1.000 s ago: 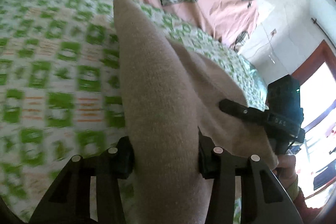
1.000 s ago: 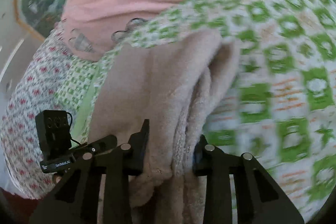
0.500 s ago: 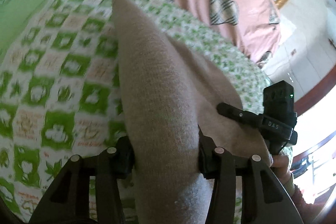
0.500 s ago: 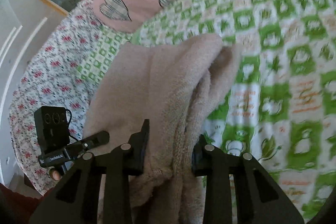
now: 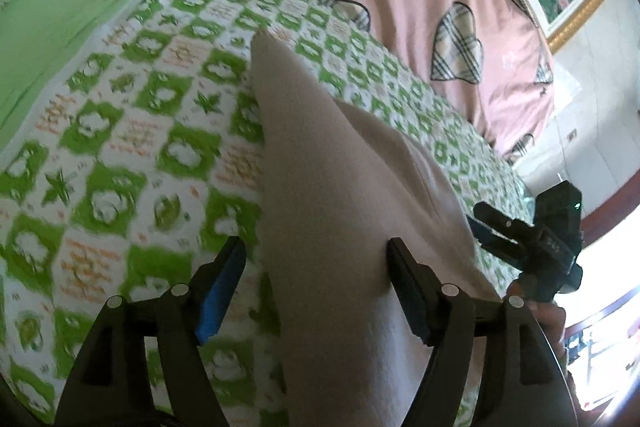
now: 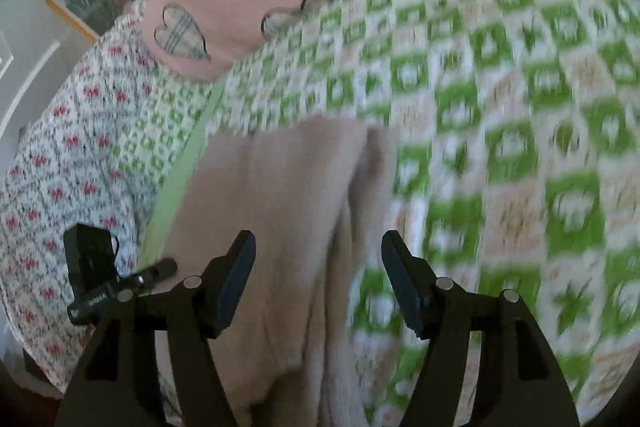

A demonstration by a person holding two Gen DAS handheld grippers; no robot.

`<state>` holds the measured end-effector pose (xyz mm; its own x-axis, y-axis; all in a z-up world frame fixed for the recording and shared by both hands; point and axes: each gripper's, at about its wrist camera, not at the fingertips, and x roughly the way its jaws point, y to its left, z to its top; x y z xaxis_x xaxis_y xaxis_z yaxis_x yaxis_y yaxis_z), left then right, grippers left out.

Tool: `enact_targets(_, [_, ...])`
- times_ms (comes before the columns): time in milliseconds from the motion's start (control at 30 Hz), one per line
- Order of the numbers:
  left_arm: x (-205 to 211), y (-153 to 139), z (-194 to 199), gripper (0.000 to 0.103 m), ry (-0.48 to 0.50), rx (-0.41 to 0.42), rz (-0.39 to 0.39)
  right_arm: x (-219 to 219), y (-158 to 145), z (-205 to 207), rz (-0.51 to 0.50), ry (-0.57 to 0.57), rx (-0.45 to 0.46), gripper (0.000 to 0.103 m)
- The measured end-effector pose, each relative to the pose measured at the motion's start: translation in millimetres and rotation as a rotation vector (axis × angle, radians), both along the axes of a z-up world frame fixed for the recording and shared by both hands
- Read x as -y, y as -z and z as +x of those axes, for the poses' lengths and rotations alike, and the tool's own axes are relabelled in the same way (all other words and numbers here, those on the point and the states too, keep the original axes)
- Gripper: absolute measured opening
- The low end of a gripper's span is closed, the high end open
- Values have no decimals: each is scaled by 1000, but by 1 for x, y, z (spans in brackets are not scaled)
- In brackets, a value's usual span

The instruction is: Fold small clothes

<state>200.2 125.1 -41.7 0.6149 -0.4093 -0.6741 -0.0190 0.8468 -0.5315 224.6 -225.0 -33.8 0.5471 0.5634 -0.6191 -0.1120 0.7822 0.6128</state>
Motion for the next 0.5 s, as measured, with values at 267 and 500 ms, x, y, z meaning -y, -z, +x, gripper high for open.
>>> enact_targets(267, [6, -3, 36, 64, -66, -16, 123, -20, 11, 48, -5, -3, -37, 9])
enact_targets(500, [25, 2, 62, 52, -66, -14, 294, -15, 13, 49, -96, 38, -27, 8])
